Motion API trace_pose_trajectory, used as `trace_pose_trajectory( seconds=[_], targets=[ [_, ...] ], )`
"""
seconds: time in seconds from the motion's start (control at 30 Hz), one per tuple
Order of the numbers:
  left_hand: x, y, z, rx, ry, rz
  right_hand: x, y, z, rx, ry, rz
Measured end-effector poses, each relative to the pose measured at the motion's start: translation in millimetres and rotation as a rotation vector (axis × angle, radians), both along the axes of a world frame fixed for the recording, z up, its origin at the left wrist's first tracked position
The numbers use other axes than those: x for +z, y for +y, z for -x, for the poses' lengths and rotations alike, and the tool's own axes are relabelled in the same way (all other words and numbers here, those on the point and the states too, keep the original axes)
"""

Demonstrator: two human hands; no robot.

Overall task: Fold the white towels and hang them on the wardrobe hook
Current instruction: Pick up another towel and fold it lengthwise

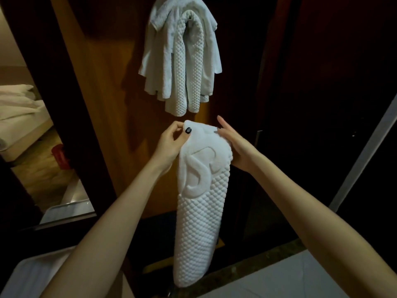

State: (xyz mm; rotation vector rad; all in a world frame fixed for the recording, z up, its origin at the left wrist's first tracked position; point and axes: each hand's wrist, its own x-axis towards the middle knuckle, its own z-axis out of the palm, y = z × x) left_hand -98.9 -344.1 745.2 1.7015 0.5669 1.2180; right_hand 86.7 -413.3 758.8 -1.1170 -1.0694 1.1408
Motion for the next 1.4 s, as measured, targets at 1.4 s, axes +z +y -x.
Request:
trace_pose_trajectory(
  seconds=[1.4],
  targets=[
    [-39.1, -70.5, -58.1, 0.051, 0.054, -0.015, 68.5, -6.3, -69.1, -0.154, 0.241, -0.376]
  ],
)
